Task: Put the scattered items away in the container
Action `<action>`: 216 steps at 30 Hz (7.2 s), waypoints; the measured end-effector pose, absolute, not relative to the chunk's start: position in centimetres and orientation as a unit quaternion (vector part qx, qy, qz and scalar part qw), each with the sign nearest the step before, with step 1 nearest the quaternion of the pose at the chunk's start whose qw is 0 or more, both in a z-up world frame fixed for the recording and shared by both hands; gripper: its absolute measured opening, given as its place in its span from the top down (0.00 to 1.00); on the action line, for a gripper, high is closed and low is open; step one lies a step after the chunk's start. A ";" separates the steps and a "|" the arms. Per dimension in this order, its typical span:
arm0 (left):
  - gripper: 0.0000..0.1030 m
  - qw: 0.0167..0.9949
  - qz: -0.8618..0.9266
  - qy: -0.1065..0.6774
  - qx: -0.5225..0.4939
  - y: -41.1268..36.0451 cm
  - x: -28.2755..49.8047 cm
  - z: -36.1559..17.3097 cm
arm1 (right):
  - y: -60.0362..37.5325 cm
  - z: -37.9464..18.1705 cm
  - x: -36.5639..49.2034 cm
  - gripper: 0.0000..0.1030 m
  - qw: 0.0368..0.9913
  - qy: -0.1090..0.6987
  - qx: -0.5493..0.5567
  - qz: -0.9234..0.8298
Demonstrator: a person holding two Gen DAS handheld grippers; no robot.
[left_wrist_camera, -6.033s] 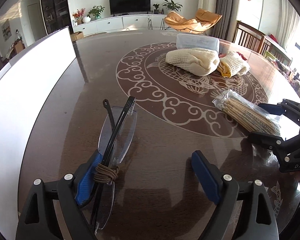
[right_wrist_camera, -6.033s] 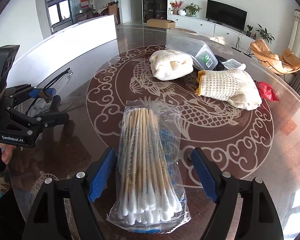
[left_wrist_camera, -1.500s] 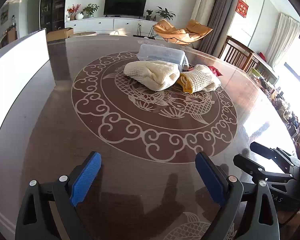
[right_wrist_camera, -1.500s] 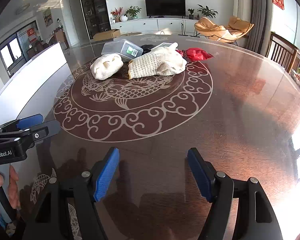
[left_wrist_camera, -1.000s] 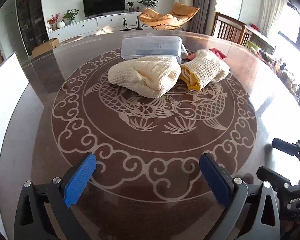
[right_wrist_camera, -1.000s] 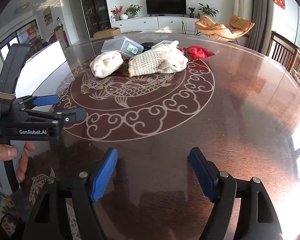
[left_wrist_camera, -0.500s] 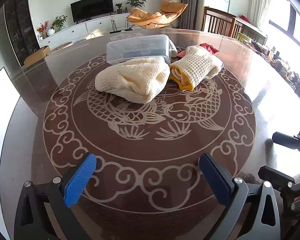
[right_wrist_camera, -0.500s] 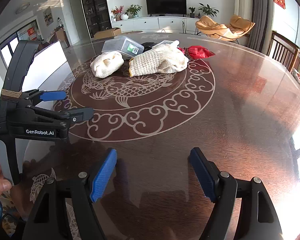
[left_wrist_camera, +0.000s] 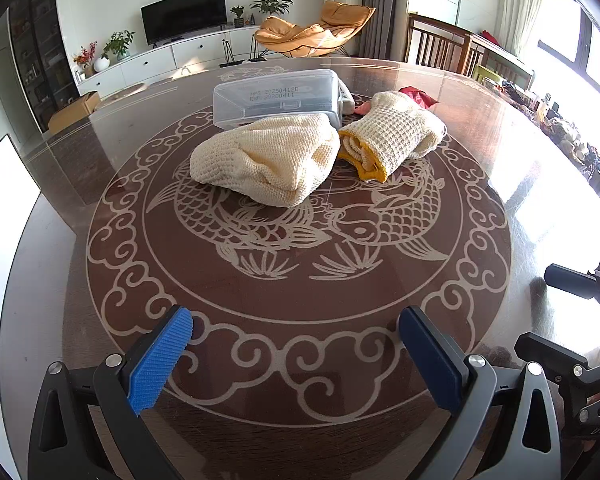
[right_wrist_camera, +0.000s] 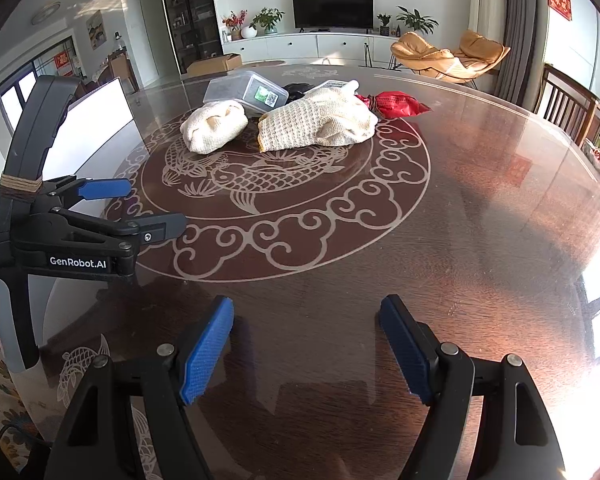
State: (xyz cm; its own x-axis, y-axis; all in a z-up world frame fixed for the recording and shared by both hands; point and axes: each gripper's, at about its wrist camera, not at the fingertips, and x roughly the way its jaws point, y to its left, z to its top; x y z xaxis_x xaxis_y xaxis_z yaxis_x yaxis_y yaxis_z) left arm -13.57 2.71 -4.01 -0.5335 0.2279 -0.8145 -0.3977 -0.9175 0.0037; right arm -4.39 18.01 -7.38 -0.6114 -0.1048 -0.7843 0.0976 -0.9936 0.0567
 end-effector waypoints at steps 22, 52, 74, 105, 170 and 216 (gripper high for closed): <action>0.00 0.180 0.870 0.095 -0.448 2.7 -13.6 -4.0 | 18.2 -7.2 -4.3 0.25 0.062 -0.015 0.435 -0.898; 0.00 0.180 0.871 0.095 -0.448 2.7 -13.6 -4.0 | 18.5 -7.1 -4.2 0.25 0.067 -0.028 0.432 -0.899; 0.00 0.180 0.871 0.094 -0.448 2.7 -13.6 -4.0 | 18.4 -7.2 -4.2 0.25 0.065 -0.023 0.433 -0.899; 0.00 0.180 0.871 0.094 -0.448 2.6 -13.5 -4.0 | 18.1 -7.3 -4.3 0.25 0.061 -0.014 0.435 -0.898; 0.42 0.230 0.862 0.048 -0.450 2.7 -18.8 -1.2 | 25.1 -5.6 -6.9 0.40 0.177 -0.071 0.452 -0.871; 0.50 0.060 0.876 -0.005 -0.478 -1.1 -10.9 -2.1 | 21.0 -7.3 -6.3 0.69 0.027 -0.038 0.433 -0.900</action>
